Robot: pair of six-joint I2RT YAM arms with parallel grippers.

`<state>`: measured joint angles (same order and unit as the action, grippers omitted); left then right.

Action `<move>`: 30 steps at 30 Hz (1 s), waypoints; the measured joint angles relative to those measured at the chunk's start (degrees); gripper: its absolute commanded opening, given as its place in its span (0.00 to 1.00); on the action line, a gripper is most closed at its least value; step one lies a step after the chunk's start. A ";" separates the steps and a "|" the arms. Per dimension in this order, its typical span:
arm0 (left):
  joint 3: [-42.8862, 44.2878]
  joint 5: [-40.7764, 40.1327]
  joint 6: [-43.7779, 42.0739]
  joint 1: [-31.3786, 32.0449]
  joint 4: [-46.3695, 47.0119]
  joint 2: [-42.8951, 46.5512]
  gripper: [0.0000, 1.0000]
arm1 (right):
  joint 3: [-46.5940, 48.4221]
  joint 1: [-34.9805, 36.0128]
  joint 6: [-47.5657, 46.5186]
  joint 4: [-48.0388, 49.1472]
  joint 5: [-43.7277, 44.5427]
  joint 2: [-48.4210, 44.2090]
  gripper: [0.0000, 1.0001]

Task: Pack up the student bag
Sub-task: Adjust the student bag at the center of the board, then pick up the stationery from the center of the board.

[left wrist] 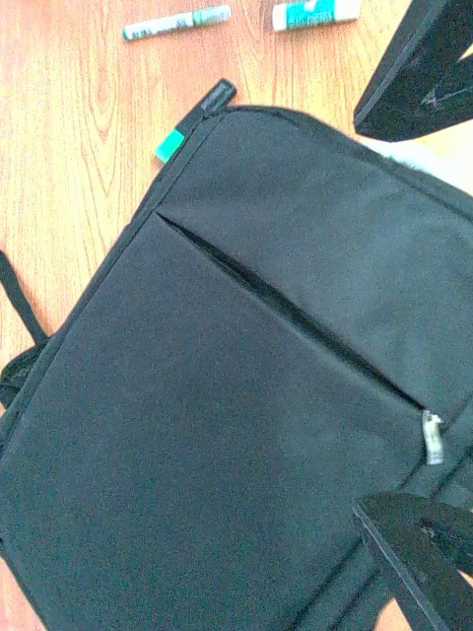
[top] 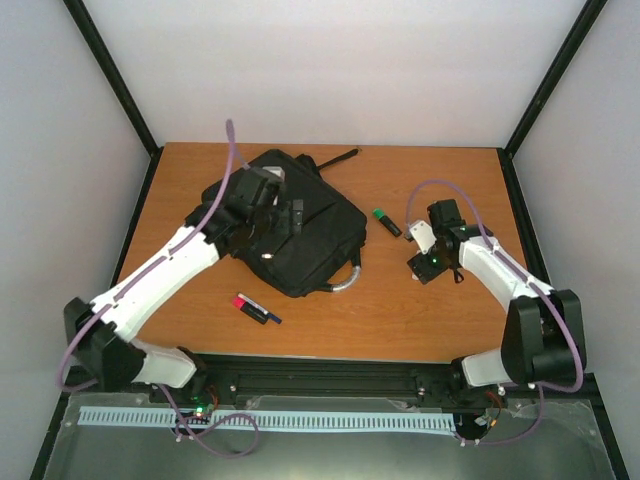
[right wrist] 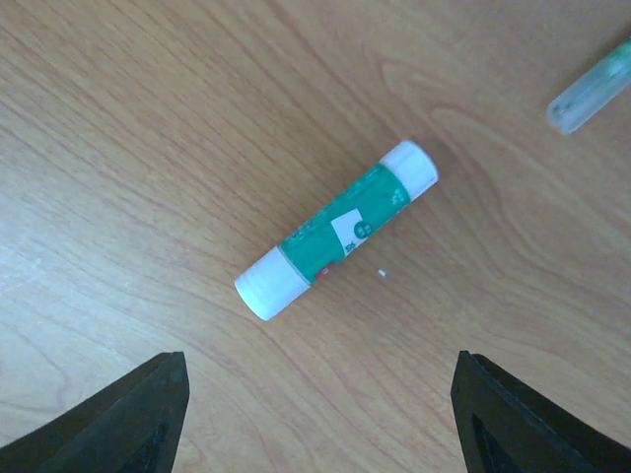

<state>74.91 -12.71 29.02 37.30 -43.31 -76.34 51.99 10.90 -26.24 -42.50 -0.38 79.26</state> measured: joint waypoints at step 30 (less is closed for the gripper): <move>-2.05 -3.96 -8.46 0.00 4.09 -5.92 0.97 | 8.46 -3.80 7.19 -0.35 -5.20 20.24 0.57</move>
<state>72.86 -16.67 20.56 37.30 -39.22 -82.26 60.45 7.09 -19.05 -42.85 -5.58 99.50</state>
